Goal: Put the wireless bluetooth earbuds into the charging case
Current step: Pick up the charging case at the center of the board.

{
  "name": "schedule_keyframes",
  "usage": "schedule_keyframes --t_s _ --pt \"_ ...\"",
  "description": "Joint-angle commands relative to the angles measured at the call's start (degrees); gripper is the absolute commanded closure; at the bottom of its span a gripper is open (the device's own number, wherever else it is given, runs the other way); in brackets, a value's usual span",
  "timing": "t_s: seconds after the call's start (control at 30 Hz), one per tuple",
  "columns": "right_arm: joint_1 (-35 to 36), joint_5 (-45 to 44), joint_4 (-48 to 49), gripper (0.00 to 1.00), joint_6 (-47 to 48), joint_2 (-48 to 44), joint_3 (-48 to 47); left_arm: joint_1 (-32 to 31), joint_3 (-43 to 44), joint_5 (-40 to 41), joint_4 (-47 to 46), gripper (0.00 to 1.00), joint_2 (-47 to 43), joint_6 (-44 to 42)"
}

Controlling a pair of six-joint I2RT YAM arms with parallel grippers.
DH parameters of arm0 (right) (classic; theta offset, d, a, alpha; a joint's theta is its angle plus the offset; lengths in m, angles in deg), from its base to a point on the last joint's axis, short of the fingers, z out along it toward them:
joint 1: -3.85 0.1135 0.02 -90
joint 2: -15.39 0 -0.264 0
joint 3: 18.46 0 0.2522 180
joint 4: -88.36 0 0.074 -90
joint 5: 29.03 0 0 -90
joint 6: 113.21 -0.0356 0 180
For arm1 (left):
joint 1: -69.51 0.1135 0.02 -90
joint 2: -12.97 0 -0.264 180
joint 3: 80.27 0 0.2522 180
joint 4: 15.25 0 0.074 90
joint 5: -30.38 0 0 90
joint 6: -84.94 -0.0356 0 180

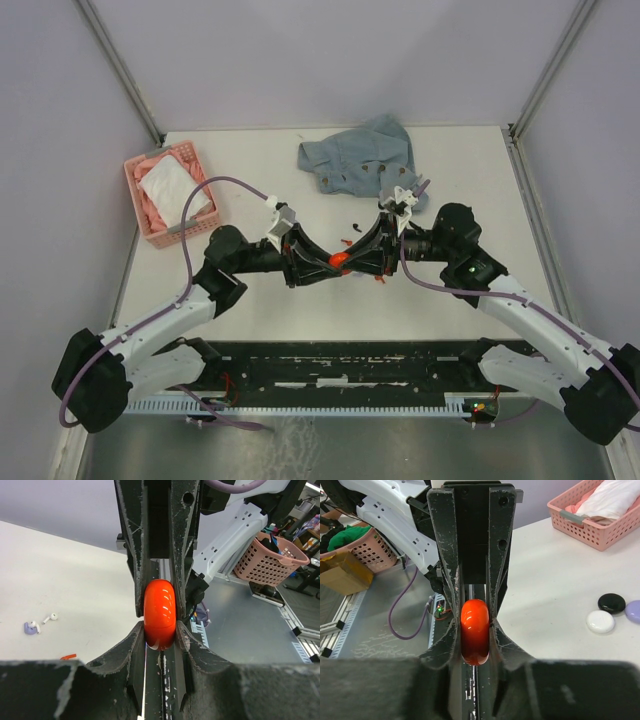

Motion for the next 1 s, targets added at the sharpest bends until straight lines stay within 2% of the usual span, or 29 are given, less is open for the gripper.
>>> schedule_keyframes --t_s 0.0,0.1,0.23,0.43,0.5,0.7,0.83,0.97 --pt "0.0 0.2 1.8 0.89 0.6 0.3 -2.7 -0.9 2.4 -1.6 -1.1 0.82 0.4 -1.4" --pt "0.3 -0.6 2.5 0.93 0.5 0.1 -2.4 -1.2 2.5 -1.2 -1.1 0.70 0.8 -1.4" --pt "0.6 -1.5 3.4 0.95 0.4 0.1 -1.9 -1.4 2.5 -0.7 -1.4 0.57 0.9 -1.3" --pt "1.0 -2.7 4.7 0.96 0.2 0.1 -1.3 -1.6 2.2 -0.1 -2.3 0.51 0.6 -0.7" --pt "1.0 -2.9 4.7 0.96 0.2 -0.1 -1.3 -1.6 2.0 0.0 -2.3 0.55 0.7 -0.8" --pt "1.4 -2.9 4.6 0.94 0.4 0.0 -1.0 -1.6 1.7 0.9 -2.3 0.81 0.5 -1.3" --pt "1.3 -3.9 3.1 0.78 1.2 -0.2 -1.0 -1.6 1.3 0.9 -2.3 0.97 0.3 -2.2" --pt "1.3 -5.3 1.0 0.61 2.6 -0.9 -1.1 -2.3 0.4 1.5 -0.4 0.97 -0.5 -5.7"
